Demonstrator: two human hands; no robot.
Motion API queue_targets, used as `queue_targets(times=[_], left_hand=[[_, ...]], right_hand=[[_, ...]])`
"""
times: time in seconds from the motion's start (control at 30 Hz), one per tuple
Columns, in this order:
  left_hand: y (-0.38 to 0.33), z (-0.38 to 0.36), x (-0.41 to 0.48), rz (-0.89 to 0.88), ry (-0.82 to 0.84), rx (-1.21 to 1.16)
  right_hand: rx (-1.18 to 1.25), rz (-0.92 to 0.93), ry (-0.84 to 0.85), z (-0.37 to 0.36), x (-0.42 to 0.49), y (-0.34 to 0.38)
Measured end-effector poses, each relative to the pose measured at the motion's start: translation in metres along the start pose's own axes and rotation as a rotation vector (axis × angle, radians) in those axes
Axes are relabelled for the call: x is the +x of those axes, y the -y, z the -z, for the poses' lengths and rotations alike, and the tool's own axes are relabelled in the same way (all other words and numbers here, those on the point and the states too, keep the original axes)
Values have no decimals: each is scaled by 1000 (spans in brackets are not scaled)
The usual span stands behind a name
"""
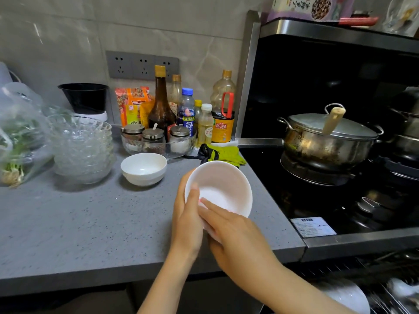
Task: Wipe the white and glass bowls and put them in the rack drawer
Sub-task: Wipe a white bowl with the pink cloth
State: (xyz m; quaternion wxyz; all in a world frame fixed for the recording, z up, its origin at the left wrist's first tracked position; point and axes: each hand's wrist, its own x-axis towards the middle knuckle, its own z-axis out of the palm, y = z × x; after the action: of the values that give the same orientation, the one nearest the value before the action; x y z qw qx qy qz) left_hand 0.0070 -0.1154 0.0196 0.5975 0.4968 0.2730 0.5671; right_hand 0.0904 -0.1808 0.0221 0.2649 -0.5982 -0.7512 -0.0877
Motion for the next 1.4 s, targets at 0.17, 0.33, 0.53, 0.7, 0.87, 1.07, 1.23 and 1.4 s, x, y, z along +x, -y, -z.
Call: queue_targets(times=[0.17,0.33,0.53,0.7,0.87,1.07,1.23,1.4], left_hand=[[-14,10,-1,-15,75,29],[-7,3,-9,86,34,-84],[-12,11,-2,113,-25,-111],[-15,22,1,103,86,-7],[-2,11,-9,191,-12,-97],[-17,24,3,202,37,3],[-25,21,4,135,83,-23],[-14,10,-12,193,-4,-153]], right_hand=[[-286,271,-173,4,-1,-21],[-415,246,-319,3,1,-14],[-332,295,-382,-13,-4,-13],[-372,426,-410,-7,-1,-38],[-287,252,-462,-24,1,-19],[-276,371,-399,-20,-2,-31],[-362,380,-461,-11,6,-26],[-253,216,-513,-23,8,-7]])
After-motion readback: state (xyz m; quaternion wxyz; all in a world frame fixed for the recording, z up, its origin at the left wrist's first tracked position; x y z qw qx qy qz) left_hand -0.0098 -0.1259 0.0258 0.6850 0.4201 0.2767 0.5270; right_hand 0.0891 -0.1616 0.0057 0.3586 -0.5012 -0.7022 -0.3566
